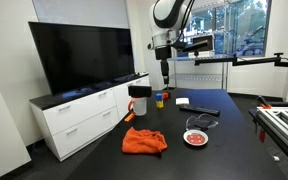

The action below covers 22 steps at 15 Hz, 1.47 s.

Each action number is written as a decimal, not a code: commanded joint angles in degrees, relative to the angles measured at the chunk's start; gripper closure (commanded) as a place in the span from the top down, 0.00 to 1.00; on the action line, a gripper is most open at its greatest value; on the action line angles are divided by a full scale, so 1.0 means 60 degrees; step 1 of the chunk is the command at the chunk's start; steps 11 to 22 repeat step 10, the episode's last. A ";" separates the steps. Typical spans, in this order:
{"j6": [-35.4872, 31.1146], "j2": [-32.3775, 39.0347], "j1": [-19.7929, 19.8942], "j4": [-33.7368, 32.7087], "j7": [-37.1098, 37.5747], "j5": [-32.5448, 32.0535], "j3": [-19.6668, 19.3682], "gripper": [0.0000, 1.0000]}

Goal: Place the black object on top of the cup

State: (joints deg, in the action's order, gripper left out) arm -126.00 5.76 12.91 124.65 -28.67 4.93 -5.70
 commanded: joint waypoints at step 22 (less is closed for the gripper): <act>-0.0511 -0.0466 -0.0176 0.0411 0.0024 -0.0243 -0.0144 1.00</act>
